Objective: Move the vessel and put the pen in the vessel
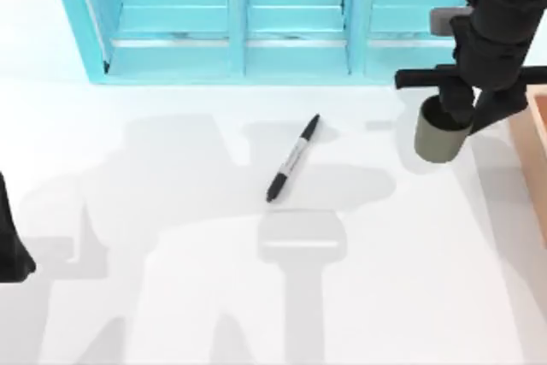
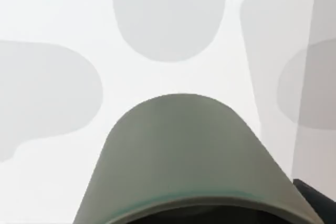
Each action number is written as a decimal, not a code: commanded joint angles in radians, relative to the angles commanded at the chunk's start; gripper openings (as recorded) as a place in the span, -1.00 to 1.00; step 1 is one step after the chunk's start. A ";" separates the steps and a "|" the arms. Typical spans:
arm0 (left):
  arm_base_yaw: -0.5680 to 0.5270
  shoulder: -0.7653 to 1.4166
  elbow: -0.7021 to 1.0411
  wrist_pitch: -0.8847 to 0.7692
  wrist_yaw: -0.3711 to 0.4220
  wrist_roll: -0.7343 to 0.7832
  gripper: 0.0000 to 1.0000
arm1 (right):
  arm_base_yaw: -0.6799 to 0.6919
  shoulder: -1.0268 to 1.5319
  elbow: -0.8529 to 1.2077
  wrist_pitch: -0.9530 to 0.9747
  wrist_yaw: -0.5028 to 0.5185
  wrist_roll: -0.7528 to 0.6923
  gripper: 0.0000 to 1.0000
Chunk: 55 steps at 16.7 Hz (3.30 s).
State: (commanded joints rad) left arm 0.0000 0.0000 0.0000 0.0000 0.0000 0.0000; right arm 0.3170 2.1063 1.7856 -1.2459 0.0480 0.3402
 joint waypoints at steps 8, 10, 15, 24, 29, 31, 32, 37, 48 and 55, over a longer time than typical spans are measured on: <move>0.000 0.000 0.000 0.000 0.000 0.000 1.00 | 0.016 0.037 -0.112 0.156 0.005 0.011 -1.00; 0.000 0.000 0.000 0.000 0.000 0.000 1.00 | 0.016 0.037 -0.112 0.156 0.005 0.011 -1.00; 0.000 0.000 0.000 0.000 0.000 0.000 1.00 | 0.016 0.037 -0.112 0.156 0.005 0.011 -0.40; 0.000 0.000 0.000 0.000 0.000 0.000 1.00 | 0.016 0.037 -0.112 0.156 0.005 0.011 0.96; 0.000 0.000 0.000 0.000 0.000 0.000 1.00 | 0.016 0.037 -0.112 0.156 0.005 0.011 1.00; 0.000 0.000 0.000 0.000 0.000 0.000 1.00 | 0.016 0.037 -0.112 0.156 0.005 0.011 1.00; 0.000 0.000 0.000 0.000 0.000 0.000 1.00 | 0.016 0.037 -0.112 0.156 0.005 0.011 1.00; 0.000 0.000 0.000 0.000 0.000 0.000 1.00 | 0.005 0.054 -0.040 0.085 0.004 0.019 1.00; 0.000 0.000 0.000 0.000 0.000 0.000 1.00 | 0.007 0.107 0.585 -0.472 0.006 0.008 1.00; 0.000 0.000 0.000 0.000 0.000 0.000 1.00 | 0.010 0.107 0.598 -0.476 0.002 0.021 1.00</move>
State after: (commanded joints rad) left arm 0.0000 0.0000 0.0000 0.0000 0.0000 0.0000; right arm 0.3274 2.2136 2.3832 -1.7222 0.0502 0.3616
